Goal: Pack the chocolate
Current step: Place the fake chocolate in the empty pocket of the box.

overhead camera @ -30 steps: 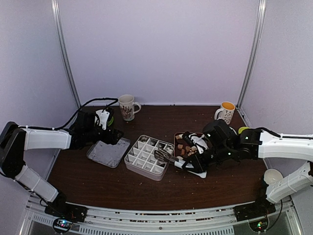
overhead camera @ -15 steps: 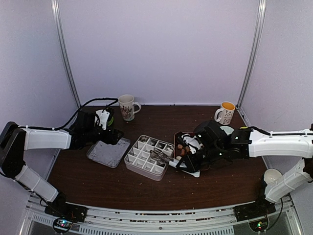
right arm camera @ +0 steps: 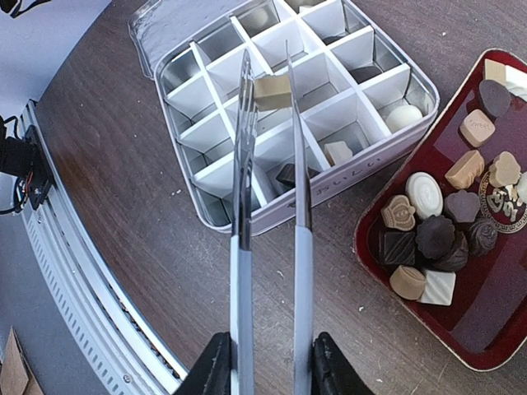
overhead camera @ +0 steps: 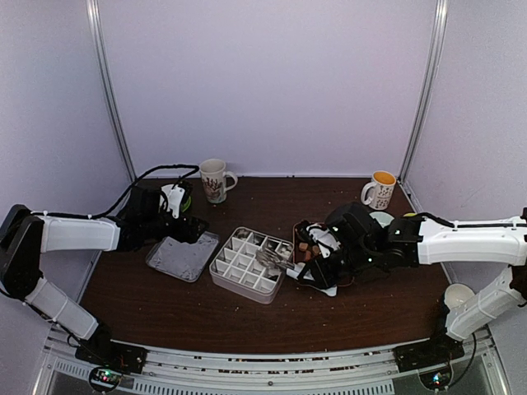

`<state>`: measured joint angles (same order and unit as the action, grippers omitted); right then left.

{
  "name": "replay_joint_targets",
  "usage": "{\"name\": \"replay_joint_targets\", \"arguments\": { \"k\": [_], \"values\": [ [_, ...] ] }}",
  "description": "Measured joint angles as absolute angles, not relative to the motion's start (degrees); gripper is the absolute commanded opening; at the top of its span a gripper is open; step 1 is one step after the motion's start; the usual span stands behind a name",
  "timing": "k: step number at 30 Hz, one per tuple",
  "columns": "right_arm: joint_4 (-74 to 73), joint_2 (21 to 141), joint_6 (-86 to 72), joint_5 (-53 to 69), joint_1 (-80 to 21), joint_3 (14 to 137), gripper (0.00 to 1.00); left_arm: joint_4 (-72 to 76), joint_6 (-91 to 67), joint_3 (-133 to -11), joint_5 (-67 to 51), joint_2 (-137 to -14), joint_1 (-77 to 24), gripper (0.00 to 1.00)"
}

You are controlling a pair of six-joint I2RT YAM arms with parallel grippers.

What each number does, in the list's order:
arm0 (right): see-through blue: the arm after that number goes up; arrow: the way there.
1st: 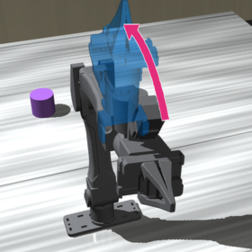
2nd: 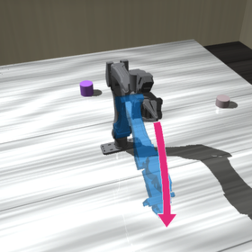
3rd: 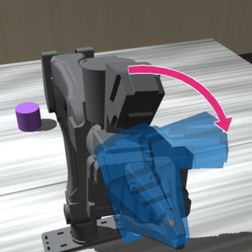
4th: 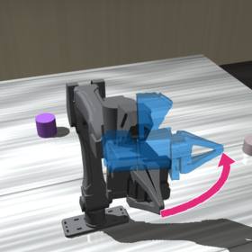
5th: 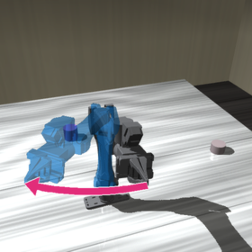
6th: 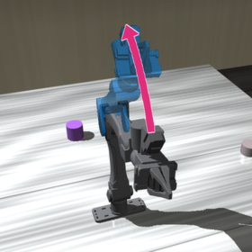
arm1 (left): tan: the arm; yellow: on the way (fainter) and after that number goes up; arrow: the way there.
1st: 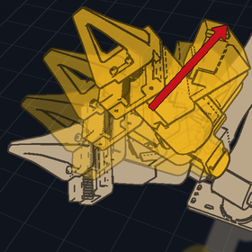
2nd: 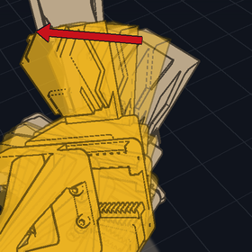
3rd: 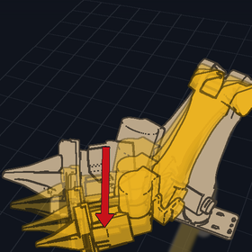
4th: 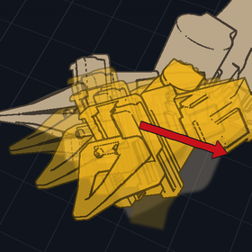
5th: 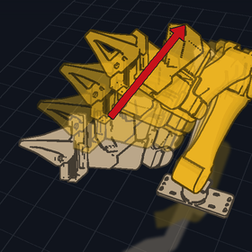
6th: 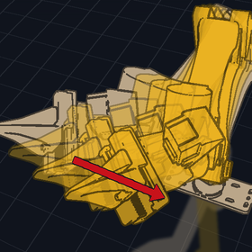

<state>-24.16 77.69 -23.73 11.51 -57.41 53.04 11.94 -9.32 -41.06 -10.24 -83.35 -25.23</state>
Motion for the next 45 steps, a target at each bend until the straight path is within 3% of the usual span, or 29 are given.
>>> {"name": "replay_joint_targets", "arguments": {
  "k": [12, 45],
  "values": [
    [-24.16, 77.69, -23.75, 10.98, -57.41, 53.15, 0.35, 11.94, -9.32, -41.06, -10.26, -83.35, -25.23, 0.86],
    [-24.05, 77.36, -22.74, 10.46, -57.41, 53.34, 0.33, 11.94, -9.3, -41.06, -10.15, -83.13, -25.23, 0.87]
  ]
}}
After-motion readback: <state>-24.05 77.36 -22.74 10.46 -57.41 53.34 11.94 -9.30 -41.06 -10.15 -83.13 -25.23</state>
